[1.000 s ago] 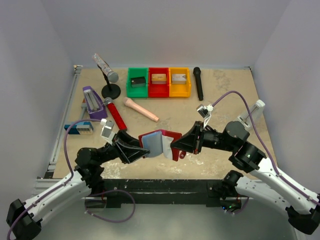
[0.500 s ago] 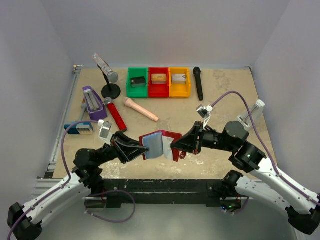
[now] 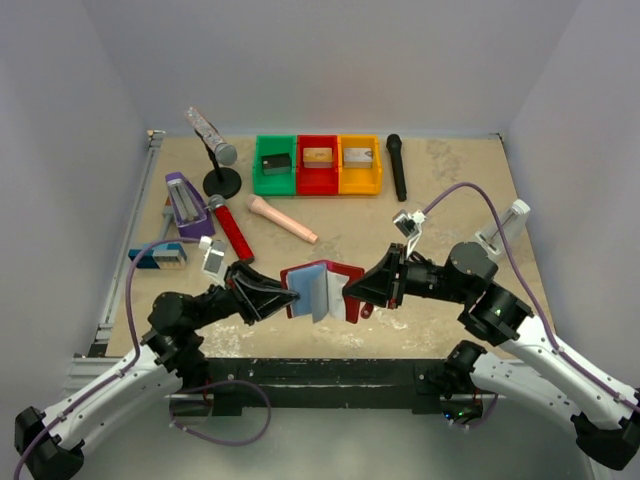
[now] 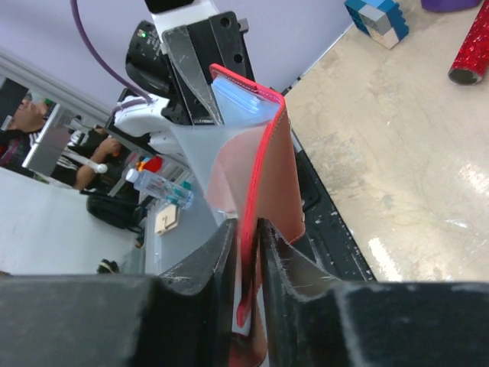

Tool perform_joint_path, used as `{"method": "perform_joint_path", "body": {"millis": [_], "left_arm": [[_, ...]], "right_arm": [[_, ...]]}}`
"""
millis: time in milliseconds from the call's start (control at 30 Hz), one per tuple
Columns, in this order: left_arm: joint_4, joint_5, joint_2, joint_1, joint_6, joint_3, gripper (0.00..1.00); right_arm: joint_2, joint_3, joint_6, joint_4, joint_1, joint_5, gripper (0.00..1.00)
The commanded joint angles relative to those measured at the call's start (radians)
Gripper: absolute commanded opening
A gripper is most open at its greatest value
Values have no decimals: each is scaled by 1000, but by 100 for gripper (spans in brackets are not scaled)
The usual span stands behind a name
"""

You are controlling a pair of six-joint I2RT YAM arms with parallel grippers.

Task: Take the credit cards out of the card holder
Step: Open the card holder at the center of the board.

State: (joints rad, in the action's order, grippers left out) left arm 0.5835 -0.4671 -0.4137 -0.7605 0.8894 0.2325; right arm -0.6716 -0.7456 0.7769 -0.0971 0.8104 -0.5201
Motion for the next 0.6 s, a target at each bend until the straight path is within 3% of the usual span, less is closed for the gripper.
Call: {"method": "perform_joint_path", "body": {"millis": [0,67,167,367,433,567], "left_arm": [[-303,10,-33,-3,-90,204,0],[-480,30,-74,-7,-144,309,0],[-710,112,-117,-22,-210,434,0],[-915,313,-166,-88,-244,563,0],[-958,353,-194,-121,-248,597,0],[-964,374,-230,-167,-247,636,0]], "right_arm": [[-3,-21,-39,-3,-8,-18,34],[-2,-21,-44,-18,-8,-3,52],[-5,-23,-54,-45,-8,29,68],[-20,-28,-61,-75,-10,91,79],[-25,-31,-57,-69,-10,106,96],[-80,-60,-45,-52,-13,86,99]]}}
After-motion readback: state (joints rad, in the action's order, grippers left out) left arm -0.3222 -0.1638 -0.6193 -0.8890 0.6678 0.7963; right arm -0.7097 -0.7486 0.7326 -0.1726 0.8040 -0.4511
